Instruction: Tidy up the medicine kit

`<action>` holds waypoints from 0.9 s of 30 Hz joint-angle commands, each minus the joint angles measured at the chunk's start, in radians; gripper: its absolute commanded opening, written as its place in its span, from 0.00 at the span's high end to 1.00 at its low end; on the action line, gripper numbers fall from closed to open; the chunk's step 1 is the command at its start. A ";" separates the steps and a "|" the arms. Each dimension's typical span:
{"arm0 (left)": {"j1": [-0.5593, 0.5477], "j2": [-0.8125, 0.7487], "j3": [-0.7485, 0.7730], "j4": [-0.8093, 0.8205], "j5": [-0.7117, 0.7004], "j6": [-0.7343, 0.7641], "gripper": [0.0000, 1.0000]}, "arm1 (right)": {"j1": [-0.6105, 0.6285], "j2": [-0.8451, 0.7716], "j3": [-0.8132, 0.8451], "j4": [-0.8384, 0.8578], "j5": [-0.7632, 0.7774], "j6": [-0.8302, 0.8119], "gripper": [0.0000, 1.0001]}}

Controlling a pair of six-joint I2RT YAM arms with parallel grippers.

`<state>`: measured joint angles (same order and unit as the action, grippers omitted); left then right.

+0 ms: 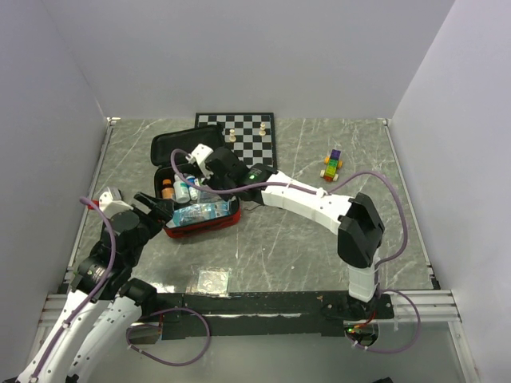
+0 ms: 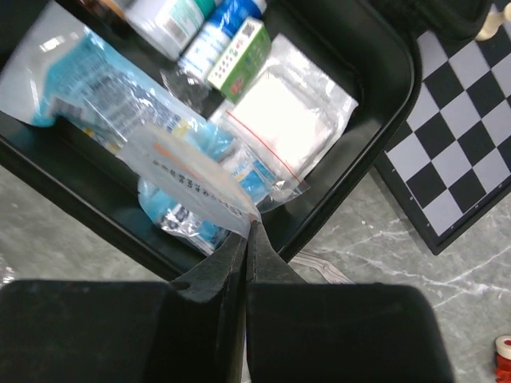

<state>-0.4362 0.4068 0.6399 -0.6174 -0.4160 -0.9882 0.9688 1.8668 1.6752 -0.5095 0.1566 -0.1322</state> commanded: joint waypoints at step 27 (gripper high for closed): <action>-0.001 0.041 0.024 -0.002 0.016 0.014 0.13 | -0.047 0.158 0.169 -0.008 0.179 0.006 0.34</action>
<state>-0.4362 0.4515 0.6399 -0.6174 -0.3988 -0.9852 0.9226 2.0842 1.8366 -0.5591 0.2886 -0.1627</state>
